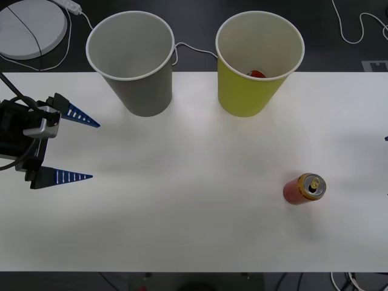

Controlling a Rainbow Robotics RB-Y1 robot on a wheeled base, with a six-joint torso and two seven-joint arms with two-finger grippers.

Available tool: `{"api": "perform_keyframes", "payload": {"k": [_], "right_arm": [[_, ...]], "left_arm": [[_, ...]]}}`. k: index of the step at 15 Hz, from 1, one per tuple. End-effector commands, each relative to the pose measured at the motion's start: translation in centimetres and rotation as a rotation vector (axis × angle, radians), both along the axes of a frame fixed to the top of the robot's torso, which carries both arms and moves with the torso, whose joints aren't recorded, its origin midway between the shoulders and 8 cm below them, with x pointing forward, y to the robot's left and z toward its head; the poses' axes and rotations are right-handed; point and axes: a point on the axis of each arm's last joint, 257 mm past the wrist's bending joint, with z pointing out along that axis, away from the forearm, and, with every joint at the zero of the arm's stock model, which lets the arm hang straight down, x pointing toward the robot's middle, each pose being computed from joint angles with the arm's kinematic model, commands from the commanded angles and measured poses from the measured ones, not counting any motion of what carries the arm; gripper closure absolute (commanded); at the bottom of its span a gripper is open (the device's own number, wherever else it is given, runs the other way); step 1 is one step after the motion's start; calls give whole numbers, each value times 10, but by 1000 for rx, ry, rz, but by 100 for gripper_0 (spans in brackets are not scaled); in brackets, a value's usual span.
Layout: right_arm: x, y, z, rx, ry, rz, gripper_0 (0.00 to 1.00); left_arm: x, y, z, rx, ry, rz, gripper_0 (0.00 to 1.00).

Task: Put the can into the green bin and the plastic bottle into the gray bin

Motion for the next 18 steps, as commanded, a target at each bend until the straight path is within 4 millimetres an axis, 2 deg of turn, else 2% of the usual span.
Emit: {"api": "perform_keyframes", "payload": {"k": [1,8,12,16,18], "right_arm": [[1,-18,-12,-10,-30,-6,0],[1,-53,-52,15,-62,-33,0],[0,-57,-76,104,-16,-78,0],[-6,-62,-89,162,15,-128,0],[-11,-55,-98,207,31,-131,0]], "left_arm": [[0,0,0,0,0,0,0],[0,0,0,0,0,0,0],[0,0,0,0,0,0,0],[0,0,0,0,0,0,0],[0,0,0,0,0,0,0]]}}
